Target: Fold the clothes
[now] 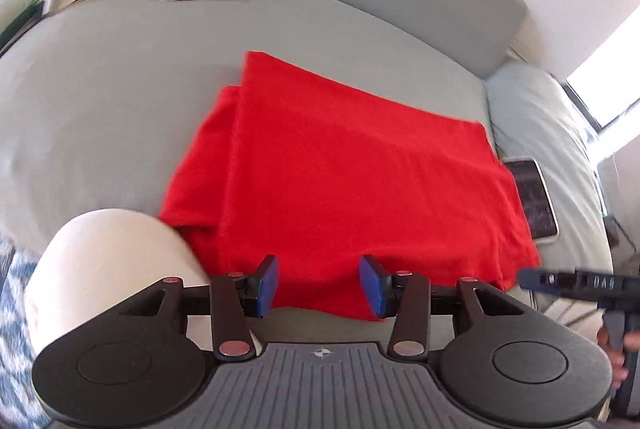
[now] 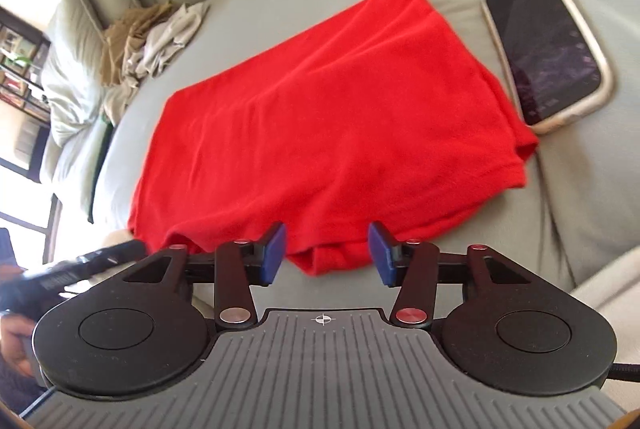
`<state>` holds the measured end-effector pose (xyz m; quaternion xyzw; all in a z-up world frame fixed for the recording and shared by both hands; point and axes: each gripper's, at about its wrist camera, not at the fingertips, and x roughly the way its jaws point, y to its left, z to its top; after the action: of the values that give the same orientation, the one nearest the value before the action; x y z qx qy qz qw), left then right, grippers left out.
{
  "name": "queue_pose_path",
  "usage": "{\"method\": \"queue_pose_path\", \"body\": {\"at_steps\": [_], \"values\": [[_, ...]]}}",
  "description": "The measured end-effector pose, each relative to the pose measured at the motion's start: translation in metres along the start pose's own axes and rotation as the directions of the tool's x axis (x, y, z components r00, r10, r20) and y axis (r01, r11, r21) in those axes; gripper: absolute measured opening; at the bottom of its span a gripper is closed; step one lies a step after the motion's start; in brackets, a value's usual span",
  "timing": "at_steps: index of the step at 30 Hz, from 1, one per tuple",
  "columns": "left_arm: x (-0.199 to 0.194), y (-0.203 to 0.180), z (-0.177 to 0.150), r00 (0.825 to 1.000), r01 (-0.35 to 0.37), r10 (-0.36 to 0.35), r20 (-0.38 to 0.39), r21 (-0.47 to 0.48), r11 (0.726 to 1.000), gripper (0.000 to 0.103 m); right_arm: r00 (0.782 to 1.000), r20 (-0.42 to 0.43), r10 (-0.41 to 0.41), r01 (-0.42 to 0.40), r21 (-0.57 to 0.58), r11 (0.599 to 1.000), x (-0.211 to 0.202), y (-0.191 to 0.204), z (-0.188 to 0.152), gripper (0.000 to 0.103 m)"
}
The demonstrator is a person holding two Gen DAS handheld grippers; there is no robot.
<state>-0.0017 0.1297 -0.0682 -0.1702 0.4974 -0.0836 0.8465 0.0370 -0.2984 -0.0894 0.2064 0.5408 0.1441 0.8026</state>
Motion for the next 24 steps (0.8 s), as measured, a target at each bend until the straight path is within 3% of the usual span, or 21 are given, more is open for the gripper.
{"method": "queue_pose_path", "body": {"at_steps": [3,8,12,14,18,20,22,24], "values": [[-0.003,0.017,0.009,1.000,-0.016,0.015,-0.009,-0.052,0.999,0.043,1.000,0.001,0.008,-0.008,0.059,0.998,0.002,-0.011,-0.006,0.053],[0.031,0.014,0.023,0.986,-0.097,0.095,-0.136,-0.005,0.995,0.039,0.999,-0.004,0.040,-0.039,0.101,0.994,0.008,-0.014,-0.006,0.053],[0.043,0.007,0.025,0.975,-0.155,0.160,-0.156,0.044,0.987,0.034,0.999,0.010,0.038,-0.039,0.080,0.996,0.006,-0.010,-0.006,0.053],[0.044,0.002,0.022,0.973,-0.156,0.166,-0.163,0.076,0.985,0.006,0.999,0.015,0.037,-0.038,0.078,0.996,0.004,-0.009,-0.006,0.053],[0.020,-0.007,0.022,0.991,-0.080,0.091,-0.097,0.111,0.991,0.000,1.000,0.019,0.018,-0.020,0.092,0.996,0.005,-0.014,-0.005,0.053],[0.004,0.006,0.034,0.998,0.021,-0.022,-0.067,-0.021,1.000,0.000,1.000,0.024,0.007,-0.009,0.103,0.995,0.004,-0.017,-0.004,0.053],[-0.004,0.027,0.045,0.993,0.101,-0.111,-0.051,-0.158,0.982,0.000,1.000,0.028,-0.010,0.006,0.112,0.994,0.004,-0.019,-0.002,0.053],[-0.002,0.043,0.053,0.991,0.091,-0.110,-0.072,-0.219,0.972,0.000,0.999,0.026,-0.020,0.017,0.118,0.993,0.006,-0.021,0.000,0.053]]}}
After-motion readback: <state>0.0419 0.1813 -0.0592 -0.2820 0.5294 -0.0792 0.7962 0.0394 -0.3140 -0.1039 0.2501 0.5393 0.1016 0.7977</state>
